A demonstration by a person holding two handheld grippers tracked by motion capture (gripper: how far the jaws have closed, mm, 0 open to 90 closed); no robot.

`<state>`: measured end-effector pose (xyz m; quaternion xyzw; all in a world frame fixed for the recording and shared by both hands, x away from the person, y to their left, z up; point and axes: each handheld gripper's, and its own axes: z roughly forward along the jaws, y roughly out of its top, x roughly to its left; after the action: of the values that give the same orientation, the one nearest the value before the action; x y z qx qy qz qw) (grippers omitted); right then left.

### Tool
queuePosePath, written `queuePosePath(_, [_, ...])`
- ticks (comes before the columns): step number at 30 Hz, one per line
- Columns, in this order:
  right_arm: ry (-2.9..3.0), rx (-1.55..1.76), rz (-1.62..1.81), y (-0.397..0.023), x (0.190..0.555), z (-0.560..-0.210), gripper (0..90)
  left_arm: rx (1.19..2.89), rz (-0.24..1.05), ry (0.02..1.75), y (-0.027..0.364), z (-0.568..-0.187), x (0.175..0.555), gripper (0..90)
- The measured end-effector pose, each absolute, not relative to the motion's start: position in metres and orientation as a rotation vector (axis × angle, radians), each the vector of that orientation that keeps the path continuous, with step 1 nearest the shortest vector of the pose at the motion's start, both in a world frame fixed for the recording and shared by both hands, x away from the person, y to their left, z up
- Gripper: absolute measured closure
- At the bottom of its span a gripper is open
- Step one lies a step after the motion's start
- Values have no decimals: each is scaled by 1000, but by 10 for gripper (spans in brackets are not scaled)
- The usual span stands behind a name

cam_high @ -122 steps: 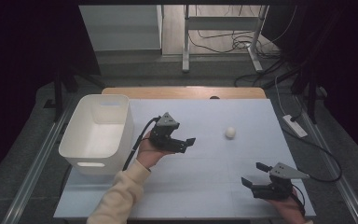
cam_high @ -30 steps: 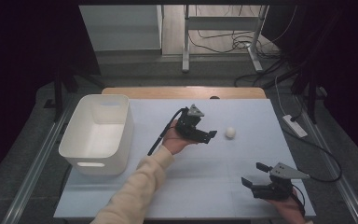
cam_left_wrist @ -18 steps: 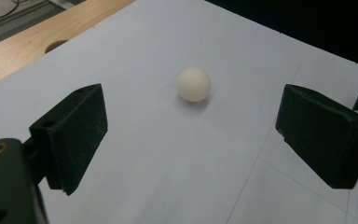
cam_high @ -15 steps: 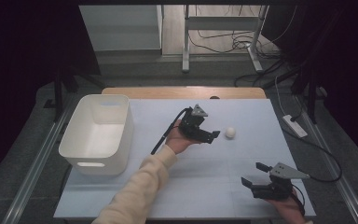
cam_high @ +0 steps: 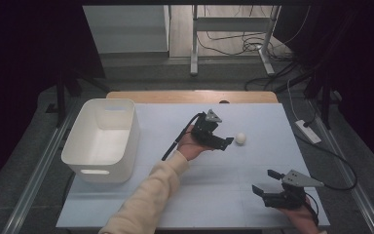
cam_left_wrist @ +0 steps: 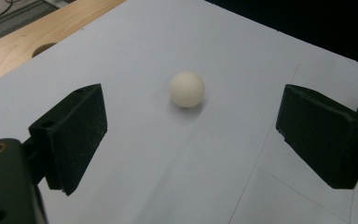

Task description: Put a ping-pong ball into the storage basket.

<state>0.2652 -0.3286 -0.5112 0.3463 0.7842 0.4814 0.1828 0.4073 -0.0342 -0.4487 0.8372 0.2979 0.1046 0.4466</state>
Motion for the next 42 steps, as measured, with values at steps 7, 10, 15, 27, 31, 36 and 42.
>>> queuePosePath(7, [2215,976,1362,-327,266,-512,131,2086,259,727,-38,-450,409,97])
queuePosePath(10, [2217,976,1357,-327,266,-512,131,2087,257,726,-40,-451,410,97])
queuePosePath(15, [2218,976,1358,-327,266,-512,131,2088,255,724,-42,-451,411,98])
queuePosePath(27, [2222,977,1360,-327,266,-513,131,2092,248,731,-49,-455,414,98])
queuePosePath(31, [2225,972,1357,-326,266,-513,131,2098,250,725,-51,-456,415,98])
queuePosePath(36, [2227,973,1354,-326,266,-513,131,2092,254,735,-52,-457,416,98])
queuePosePath(42, [2224,971,1358,-326,266,-513,131,2094,259,736,-56,-458,418,98])
